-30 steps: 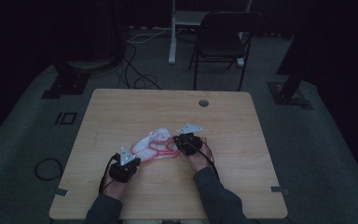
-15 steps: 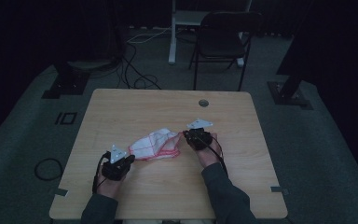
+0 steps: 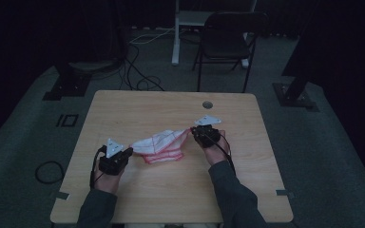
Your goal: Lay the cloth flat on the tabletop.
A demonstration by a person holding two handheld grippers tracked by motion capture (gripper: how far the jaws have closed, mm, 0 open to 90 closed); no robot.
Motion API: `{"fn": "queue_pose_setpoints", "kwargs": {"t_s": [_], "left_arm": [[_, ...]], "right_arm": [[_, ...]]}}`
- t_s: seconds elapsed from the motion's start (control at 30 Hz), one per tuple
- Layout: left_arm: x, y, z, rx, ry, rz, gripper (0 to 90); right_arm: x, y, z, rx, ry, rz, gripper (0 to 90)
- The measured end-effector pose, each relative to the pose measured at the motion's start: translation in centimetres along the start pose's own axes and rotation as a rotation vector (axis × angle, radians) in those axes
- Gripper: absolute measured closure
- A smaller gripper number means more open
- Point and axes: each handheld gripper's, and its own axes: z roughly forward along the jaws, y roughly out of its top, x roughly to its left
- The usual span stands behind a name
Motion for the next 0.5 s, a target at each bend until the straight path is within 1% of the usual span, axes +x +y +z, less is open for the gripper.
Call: {"fn": "queue_pose_setpoints", "kwargs": {"t_s": [0.03,0.17,0.3,0.4,0.5], "left_arm": [[0.0,0.0,0.0,0.0,0.0,0.0,89.9],[0.4,1.0,-0.1,-0.018,0.016,0.004,89.9],[0.5,1.5,0.0,-0.022,0.022,0.01,89.9],[0.7,2.0,0.4,-0.023,0.034,0.021,89.9],[0.9,2.5,1.4,-0.017,0.047,0.028,89.8]], "right_arm": [[0.0,0.0,0.0,0.0,0.0,0.0,88.7],[-0.5,0.0,-0.3,-0.002,-0.01,0.002,88.6],[-0.8,-0.1,-0.5,-0.003,-0.018,0.008,88.7],[-1.2,-0.2,-0.6,-0.001,-0.025,0.014,88.6],[-1.4,-0.2,-0.5,0.005,-0.027,0.017,88.6]]}}
